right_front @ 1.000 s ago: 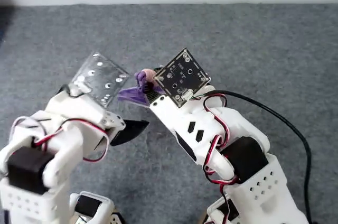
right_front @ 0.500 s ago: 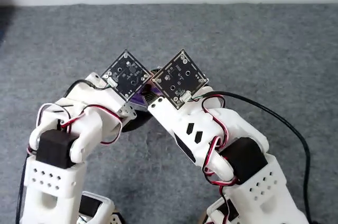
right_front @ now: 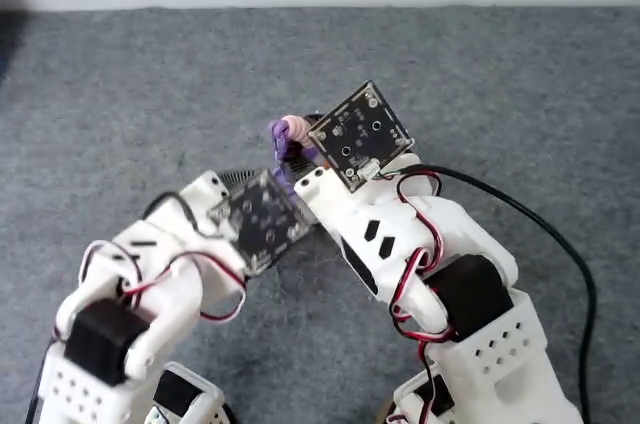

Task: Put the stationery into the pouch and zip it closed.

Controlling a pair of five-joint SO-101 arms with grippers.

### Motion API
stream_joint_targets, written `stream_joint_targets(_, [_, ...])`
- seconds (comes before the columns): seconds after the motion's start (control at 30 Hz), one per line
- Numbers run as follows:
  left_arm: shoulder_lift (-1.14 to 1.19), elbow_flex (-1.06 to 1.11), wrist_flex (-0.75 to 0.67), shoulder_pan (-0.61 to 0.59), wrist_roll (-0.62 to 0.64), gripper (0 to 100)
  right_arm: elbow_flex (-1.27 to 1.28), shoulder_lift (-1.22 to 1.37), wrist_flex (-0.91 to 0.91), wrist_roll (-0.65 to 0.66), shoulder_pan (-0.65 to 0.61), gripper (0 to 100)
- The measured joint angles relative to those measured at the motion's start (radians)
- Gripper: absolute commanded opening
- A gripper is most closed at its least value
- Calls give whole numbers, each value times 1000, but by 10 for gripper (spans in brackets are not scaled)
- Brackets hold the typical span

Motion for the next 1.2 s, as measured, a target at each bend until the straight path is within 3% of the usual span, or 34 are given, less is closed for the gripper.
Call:
stream_joint_targets(0.4, [-196, 235, -181, 29, 5, 135, 2, 0, 0, 0, 9, 7])
stream_joint_targets(1.03, [-212, 384, -462, 35, 6, 133, 0, -3, 12, 0, 15, 7])
stream_joint_targets(1.2, [-212, 384, -463, 48, 6, 7, 0, -3, 12, 0, 15, 7])
